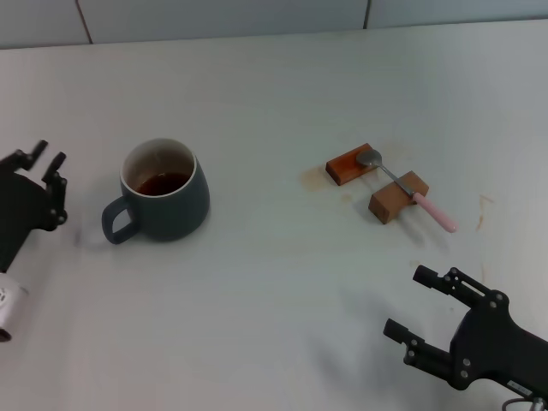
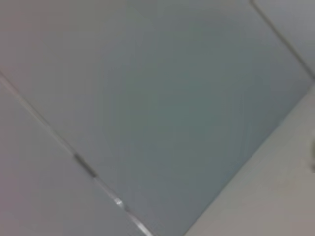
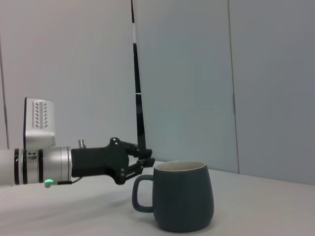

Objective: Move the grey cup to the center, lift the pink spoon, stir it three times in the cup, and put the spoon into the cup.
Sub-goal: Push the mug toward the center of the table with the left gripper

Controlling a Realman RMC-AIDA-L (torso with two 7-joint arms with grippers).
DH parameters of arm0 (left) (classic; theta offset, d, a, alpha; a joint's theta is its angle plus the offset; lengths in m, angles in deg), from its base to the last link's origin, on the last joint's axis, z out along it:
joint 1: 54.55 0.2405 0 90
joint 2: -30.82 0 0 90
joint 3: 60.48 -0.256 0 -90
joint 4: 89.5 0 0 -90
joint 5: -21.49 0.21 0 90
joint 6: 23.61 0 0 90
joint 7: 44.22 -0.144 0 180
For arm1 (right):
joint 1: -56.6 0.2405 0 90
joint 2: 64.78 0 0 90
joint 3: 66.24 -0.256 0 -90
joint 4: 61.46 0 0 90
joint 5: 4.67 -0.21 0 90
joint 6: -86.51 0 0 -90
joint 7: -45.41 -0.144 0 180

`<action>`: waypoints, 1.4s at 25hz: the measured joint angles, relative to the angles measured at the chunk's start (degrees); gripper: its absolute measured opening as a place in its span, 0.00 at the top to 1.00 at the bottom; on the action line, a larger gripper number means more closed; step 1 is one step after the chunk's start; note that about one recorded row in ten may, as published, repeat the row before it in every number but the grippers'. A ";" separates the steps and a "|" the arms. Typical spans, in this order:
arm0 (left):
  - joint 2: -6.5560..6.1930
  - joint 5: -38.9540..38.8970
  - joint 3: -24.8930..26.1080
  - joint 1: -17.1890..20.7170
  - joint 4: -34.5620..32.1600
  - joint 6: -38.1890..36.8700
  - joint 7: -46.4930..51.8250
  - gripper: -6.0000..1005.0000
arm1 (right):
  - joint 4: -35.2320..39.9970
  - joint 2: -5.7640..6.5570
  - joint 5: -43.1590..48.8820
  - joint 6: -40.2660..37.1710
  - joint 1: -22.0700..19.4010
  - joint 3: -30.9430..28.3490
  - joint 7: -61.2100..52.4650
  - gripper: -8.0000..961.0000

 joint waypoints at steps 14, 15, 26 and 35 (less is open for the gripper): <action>0.18 1.56 -9.53 1.79 9.07 8.16 -3.01 0.99 | 0.09 -0.02 0.00 -0.23 0.01 0.18 -0.13 0.20; 0.21 1.57 -10.03 1.79 9.44 8.22 -3.04 0.99 | 0.09 -0.02 0.00 -0.24 0.00 0.18 -0.14 0.20; 0.32 1.57 -14.86 1.06 13.64 9.32 -2.68 0.99 | 0.09 -0.01 0.01 -0.26 -0.09 0.27 -0.16 0.20; 0.50 1.57 -18.98 -0.62 16.80 11.85 -1.09 0.99 | 0.09 -0.01 0.01 -0.25 0.09 0.27 -0.16 0.20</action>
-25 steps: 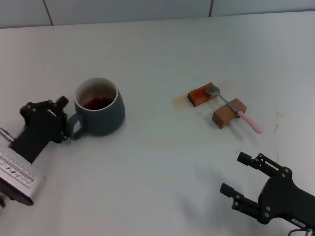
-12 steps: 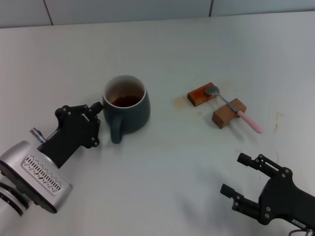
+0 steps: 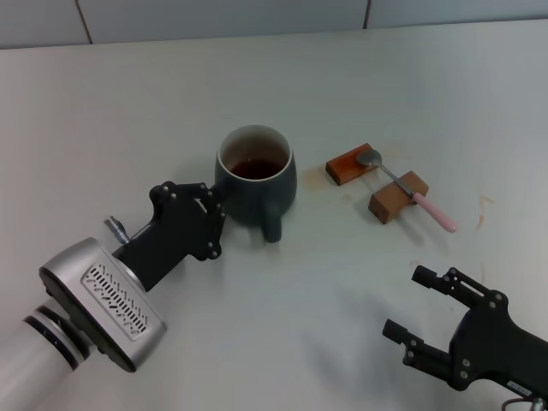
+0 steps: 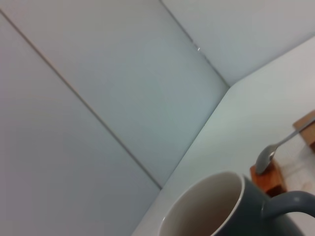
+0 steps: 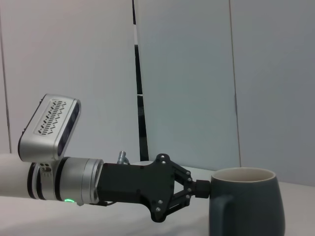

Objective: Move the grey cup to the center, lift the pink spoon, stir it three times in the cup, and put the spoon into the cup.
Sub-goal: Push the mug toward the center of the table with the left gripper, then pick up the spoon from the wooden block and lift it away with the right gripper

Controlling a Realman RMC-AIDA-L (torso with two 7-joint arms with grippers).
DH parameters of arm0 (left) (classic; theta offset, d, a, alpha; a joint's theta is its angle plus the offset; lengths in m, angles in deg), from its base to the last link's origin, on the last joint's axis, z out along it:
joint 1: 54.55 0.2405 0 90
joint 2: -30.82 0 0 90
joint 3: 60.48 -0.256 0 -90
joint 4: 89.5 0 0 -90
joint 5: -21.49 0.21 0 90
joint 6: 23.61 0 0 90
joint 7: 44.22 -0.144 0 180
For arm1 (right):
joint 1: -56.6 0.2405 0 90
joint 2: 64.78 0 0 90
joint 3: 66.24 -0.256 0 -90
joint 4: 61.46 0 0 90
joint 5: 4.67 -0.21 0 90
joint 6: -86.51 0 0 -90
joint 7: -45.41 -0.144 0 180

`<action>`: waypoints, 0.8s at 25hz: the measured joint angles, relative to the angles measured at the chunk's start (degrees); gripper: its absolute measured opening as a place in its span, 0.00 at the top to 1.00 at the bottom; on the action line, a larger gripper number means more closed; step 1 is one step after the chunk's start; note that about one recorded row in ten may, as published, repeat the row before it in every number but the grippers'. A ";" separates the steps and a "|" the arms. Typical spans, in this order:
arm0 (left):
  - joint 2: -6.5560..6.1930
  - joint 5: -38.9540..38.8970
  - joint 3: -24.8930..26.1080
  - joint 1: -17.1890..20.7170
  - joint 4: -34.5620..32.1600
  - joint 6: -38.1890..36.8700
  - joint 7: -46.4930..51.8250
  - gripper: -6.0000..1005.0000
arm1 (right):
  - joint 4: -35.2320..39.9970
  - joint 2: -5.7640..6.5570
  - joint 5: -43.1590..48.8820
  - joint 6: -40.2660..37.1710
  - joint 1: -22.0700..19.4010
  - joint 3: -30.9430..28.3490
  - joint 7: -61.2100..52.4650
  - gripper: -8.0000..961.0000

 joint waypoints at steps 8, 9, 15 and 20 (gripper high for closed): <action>0.01 -0.03 -2.11 -1.05 -0.19 -1.77 5.23 0.98 | 0.17 0.00 0.00 -0.14 0.09 -0.21 0.00 0.21; -0.02 -0.04 -2.10 -0.78 -0.22 -2.37 5.43 0.98 | 0.17 0.00 0.00 -0.18 0.09 -0.23 0.00 0.22; -0.65 -0.43 -1.37 3.48 -0.59 -11.28 8.91 0.98 | 0.18 -0.05 0.00 -0.56 -0.25 -1.14 -0.14 0.22; -0.80 -0.48 0.62 5.17 -2.74 -15.93 19.29 0.98 | 0.29 0.25 -0.08 -2.74 -1.23 -5.67 -4.51 0.23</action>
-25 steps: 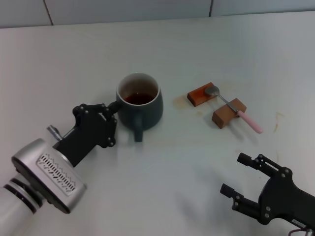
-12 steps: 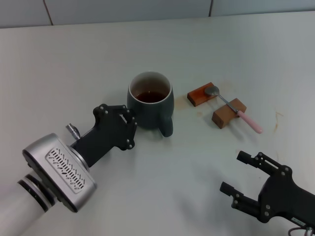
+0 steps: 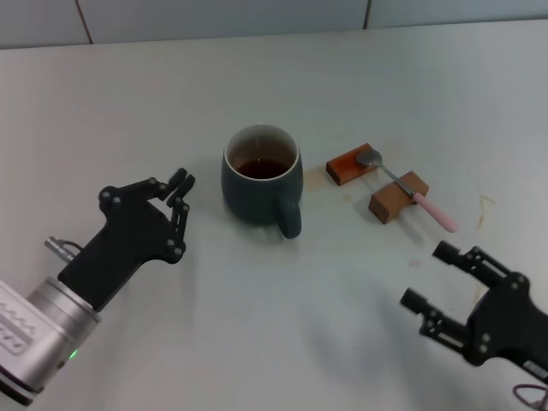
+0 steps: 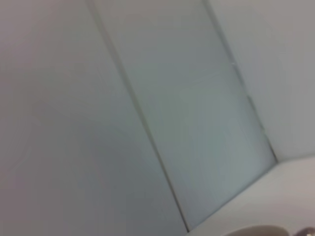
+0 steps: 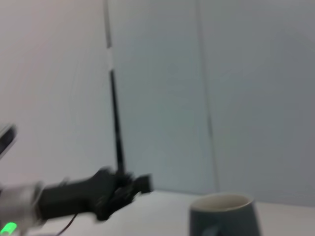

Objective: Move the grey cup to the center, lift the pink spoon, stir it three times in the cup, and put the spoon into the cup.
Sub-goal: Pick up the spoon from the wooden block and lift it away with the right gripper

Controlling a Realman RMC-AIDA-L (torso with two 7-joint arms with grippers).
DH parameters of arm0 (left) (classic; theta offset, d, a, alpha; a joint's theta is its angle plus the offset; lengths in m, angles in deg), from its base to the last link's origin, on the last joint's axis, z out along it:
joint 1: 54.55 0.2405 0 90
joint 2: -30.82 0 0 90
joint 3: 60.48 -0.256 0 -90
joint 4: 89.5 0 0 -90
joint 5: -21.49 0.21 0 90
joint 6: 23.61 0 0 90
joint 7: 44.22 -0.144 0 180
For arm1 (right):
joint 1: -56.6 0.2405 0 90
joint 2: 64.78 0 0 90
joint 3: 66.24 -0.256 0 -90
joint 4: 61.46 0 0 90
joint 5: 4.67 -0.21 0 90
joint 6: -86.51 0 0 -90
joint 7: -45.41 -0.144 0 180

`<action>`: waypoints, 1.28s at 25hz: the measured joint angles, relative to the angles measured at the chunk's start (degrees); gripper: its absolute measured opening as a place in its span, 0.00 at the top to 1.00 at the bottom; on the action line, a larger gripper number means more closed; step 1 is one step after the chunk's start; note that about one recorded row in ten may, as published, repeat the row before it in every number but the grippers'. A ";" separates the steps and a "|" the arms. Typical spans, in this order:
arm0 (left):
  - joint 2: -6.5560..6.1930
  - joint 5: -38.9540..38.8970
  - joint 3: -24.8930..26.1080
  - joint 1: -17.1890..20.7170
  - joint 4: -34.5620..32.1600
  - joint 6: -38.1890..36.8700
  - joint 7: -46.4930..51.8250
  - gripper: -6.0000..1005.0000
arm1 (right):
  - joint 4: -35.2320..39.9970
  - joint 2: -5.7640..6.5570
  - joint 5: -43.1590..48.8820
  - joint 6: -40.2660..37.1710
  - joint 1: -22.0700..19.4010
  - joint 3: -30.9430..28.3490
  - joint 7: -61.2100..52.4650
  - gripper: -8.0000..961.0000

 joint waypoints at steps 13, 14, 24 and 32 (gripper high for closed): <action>-1.21 6.81 -1.12 -3.74 -8.28 -0.36 19.62 0.66 | 5.92 3.46 -0.14 0.72 -4.03 -10.23 -36.85 0.25; -1.16 6.82 -1.18 -3.75 -8.31 -0.27 19.41 0.59 | 6.20 3.71 -0.15 1.45 -4.25 -10.94 -39.28 0.25; -0.61 6.87 -1.67 -3.79 -8.70 0.00 17.26 0.18 | 10.71 3.75 1.63 15.59 -2.68 -11.57 -54.61 0.27; -0.48 6.89 -2.06 -3.82 -8.71 -0.01 16.52 0.15 | 11.58 3.18 4.52 18.59 0.06 -11.26 -56.84 0.28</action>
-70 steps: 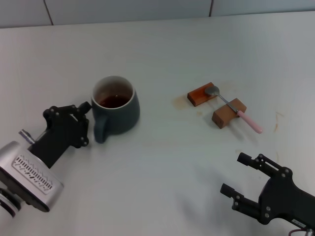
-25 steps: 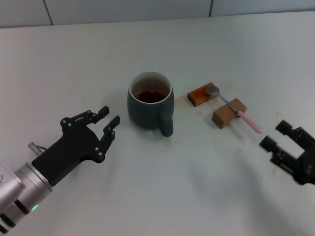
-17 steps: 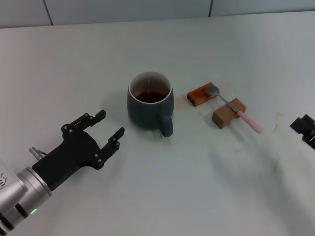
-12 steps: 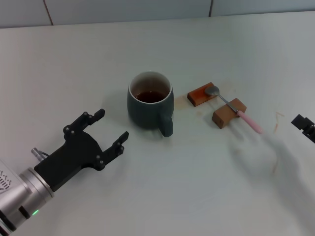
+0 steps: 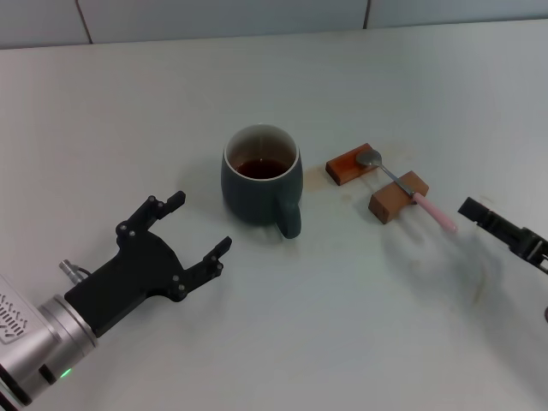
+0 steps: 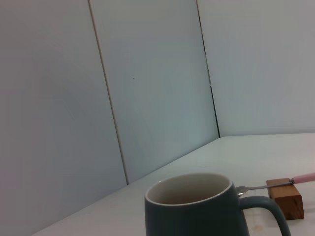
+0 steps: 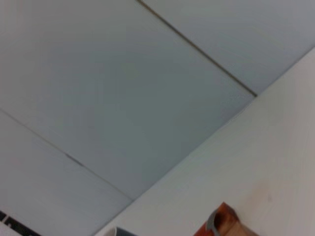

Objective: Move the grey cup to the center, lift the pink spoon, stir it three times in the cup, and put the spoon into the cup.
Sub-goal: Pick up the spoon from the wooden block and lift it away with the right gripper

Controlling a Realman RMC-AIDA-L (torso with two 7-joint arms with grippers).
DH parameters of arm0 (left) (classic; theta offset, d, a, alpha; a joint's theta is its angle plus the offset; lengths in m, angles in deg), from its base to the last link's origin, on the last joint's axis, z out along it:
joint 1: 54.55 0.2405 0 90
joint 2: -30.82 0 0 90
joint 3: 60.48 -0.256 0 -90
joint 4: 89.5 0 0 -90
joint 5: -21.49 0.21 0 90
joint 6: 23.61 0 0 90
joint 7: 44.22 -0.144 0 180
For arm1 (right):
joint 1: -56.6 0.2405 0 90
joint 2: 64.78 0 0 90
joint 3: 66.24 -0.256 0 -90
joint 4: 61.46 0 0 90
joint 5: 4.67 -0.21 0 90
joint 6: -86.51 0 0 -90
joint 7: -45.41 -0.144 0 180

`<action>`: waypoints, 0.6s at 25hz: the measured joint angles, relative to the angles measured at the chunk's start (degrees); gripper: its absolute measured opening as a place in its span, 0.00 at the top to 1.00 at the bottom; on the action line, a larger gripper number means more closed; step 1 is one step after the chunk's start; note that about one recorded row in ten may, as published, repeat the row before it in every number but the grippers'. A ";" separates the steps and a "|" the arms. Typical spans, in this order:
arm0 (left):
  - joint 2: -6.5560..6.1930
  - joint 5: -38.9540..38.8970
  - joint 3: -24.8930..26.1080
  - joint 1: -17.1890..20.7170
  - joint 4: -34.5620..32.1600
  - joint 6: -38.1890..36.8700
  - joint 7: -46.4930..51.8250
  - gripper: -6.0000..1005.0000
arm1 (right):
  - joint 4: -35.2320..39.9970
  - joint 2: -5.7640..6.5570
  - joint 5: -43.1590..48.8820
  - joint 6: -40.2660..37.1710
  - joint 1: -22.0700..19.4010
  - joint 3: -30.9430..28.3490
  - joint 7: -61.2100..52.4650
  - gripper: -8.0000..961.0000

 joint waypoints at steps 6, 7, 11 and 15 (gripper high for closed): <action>0.07 0.00 0.01 0.00 0.00 -0.03 0.00 0.15 | 1.73 -1.38 1.93 2.90 1.11 0.68 -0.21 0.29; 0.07 0.00 0.00 0.00 0.00 -0.13 0.00 0.15 | 1.73 -1.38 1.93 2.90 1.11 0.68 -0.21 0.29; 0.08 0.00 0.00 0.00 0.00 -0.25 0.00 0.15 | 1.96 -1.68 2.38 3.64 1.54 0.68 -0.32 0.30; 0.08 0.00 0.00 0.00 0.00 -0.25 0.00 0.15 | 2.30 -1.71 2.42 4.08 1.59 0.67 -0.34 0.31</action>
